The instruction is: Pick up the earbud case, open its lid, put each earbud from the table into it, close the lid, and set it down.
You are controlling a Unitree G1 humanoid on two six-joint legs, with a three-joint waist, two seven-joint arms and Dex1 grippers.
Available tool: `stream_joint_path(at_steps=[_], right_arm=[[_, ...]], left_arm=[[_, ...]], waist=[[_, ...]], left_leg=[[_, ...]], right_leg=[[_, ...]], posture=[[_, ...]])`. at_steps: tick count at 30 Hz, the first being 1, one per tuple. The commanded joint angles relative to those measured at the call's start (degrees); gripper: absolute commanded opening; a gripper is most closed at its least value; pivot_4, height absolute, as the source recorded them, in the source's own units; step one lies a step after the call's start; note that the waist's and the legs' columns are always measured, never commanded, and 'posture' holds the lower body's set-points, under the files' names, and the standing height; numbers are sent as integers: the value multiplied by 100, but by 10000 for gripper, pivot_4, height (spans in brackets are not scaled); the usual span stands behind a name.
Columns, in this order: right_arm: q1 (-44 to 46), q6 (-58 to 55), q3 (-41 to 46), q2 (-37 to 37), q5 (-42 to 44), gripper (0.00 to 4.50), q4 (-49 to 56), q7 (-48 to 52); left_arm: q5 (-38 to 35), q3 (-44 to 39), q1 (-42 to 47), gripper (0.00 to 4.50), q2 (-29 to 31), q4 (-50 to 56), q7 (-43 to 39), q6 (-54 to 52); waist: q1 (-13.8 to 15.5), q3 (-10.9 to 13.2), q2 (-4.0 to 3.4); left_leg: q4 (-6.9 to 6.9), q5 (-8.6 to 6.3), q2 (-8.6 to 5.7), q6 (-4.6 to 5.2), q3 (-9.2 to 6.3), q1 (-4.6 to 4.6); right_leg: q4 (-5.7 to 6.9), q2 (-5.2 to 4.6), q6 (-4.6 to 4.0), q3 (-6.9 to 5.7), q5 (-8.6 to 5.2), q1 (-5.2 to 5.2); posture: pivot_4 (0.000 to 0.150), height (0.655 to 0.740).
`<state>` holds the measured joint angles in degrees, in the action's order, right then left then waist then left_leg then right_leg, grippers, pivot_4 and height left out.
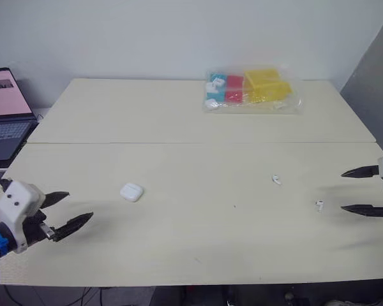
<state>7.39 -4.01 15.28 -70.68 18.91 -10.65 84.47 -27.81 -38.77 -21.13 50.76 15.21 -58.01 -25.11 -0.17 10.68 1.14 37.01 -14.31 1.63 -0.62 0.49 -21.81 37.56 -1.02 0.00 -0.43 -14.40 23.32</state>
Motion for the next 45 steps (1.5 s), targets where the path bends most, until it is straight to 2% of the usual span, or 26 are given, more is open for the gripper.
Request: stream_joint_path(at_steps=[1, 19, 25, 30, 34, 41, 45], right_arm=[[28, 81, 75, -16, -20, 44781, 11, -16], [-218, 41, 235, -18, 64, 44781, 159, -133], [-47, -682, 156, 47, 584, 44781, 1149, -147], [714, -1581, -280, 433, 1290, 44781, 2273, -518], [1824, -2609, -639, 1033, 2076, 44781, 2800, -1103], [1968, -2656, -1041, 1240, 1966, 44781, 2957, -926], [2023, -2372, -1317, 1488, 1725, 44781, 2961, -967]], left_arm=[[62, -151, -26, 45000, -1, 42, 50, 97], [-190, -117, 26, 45000, -52, 143, 3, -188], [-126, 205, 119, 45000, -124, 301, 276, -398], [-173, 460, 275, 45000, -334, 551, 706, -671], [-106, 664, 371, 45000, -481, 688, 992, -768], [-123, 869, 591, 45000, -521, 684, 1170, -848], [138, 1348, 872, 45000, -508, 559, 1311, -834]], waist=[[0, 0, 1], [-1, 0, 0], [-2, 0, 0], [-21, 0, 1], [-18, 2, 4], [68, -3, 15], [49, -3, 15]], left_leg=[[0, 0, 0, 0, 1, -1], [3, 0, 1, 0, 1, 4], [3, 0, 2, 0, -5, 6], [3, 1, 4, 0, -22, 9], [4, 1, 3, -1, -33, 5], [2, 1, -2, -1, -38, -13], [3, 1, -1, -1, -37, -8]], right_leg=[[1, 0, 2, 0, 1, 0], [28, 2, -24, -2, -15, 2], [34, 2, -22, -1, -14, 2], [38, 3, -12, 1, -8, 2], [40, 3, 5, 0, 2, 5], [27, 0, 3, -10, -2, 7], [29, -3, 6, -5, 0, 8]], posture=[[1500, 7400], [1500, 7400], [1500, 7400], [1500, 7400], [1500, 7400], [1500, 7400], [1500, 7400]])
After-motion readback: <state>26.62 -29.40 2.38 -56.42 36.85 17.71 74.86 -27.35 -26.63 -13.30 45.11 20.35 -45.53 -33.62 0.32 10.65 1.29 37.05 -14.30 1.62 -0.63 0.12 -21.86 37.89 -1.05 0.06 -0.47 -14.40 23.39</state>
